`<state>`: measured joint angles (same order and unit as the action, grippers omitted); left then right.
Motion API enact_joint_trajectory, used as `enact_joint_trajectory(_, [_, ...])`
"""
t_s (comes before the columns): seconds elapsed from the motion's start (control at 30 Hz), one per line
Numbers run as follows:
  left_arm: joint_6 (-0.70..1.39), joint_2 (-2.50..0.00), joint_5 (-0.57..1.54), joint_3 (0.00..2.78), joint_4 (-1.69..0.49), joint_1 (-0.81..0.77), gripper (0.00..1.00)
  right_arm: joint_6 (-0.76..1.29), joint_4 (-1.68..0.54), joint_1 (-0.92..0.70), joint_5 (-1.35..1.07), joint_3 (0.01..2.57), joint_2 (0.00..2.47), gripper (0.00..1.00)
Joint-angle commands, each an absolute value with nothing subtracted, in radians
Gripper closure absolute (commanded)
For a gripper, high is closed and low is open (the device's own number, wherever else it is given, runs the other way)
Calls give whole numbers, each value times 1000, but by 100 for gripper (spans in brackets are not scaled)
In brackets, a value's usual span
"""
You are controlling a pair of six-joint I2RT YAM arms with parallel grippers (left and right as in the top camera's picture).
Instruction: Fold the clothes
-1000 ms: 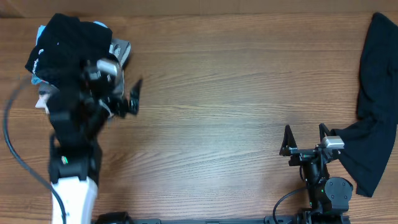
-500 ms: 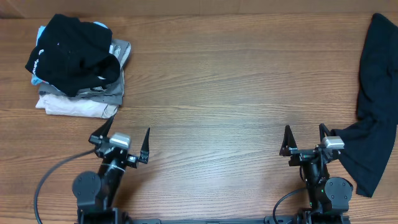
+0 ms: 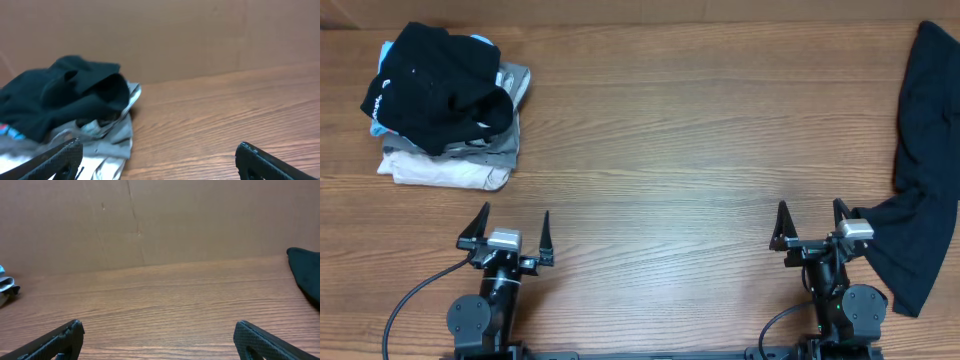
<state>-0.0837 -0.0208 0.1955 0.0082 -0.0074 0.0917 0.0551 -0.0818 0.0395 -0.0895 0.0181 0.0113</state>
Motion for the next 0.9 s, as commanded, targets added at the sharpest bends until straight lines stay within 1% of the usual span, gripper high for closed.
enact_joint_trajectory(0.0, [-51, -3, 126, 5, -46, 91, 0, 52, -76, 42, -91, 8, 3, 0])
enact_joint_trajectory(0.03, [-35, -3, 114, 5, -70, 91, 0, 52, -76, 42, -91, 8, 3, 0])
enact_joint_trajectory(0.87, [-30, -4, 101, 5, -68, 91, 0, 52, -76, 42, -91, 8, 3, 0])
